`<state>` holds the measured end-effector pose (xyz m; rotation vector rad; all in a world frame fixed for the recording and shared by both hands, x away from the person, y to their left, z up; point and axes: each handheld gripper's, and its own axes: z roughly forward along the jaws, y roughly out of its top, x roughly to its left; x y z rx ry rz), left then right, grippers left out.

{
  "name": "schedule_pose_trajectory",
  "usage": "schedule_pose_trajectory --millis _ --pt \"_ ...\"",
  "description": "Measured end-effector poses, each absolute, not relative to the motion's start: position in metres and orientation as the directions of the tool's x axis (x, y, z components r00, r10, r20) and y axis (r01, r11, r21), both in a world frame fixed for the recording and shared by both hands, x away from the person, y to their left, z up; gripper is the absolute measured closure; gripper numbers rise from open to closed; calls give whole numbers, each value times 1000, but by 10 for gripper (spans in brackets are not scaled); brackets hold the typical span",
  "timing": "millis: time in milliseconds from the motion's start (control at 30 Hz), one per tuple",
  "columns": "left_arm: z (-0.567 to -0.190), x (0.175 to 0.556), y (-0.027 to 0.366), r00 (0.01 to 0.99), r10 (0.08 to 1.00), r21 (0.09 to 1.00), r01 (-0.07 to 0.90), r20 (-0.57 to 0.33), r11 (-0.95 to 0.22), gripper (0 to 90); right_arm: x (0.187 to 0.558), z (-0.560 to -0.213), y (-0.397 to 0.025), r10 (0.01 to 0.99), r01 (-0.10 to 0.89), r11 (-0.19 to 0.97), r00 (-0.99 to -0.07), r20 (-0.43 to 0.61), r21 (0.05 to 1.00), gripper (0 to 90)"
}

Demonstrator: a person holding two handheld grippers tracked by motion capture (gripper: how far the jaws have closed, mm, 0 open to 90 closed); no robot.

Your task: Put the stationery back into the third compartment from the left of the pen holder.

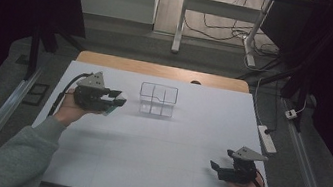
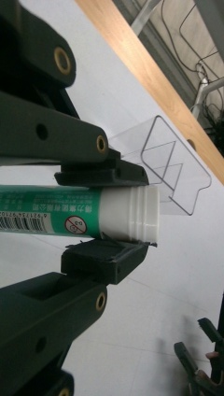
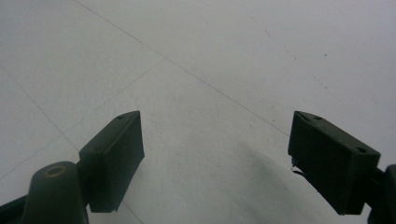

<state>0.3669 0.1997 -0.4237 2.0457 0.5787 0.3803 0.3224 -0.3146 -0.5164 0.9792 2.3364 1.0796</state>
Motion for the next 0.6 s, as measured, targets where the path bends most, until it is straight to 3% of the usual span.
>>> schedule_pose_trajectory --millis 600 --pt "-410 390 168 836 549 911 244 -24 -331 643 323 -517 -314 725 428 461 -686 -53 777 177"
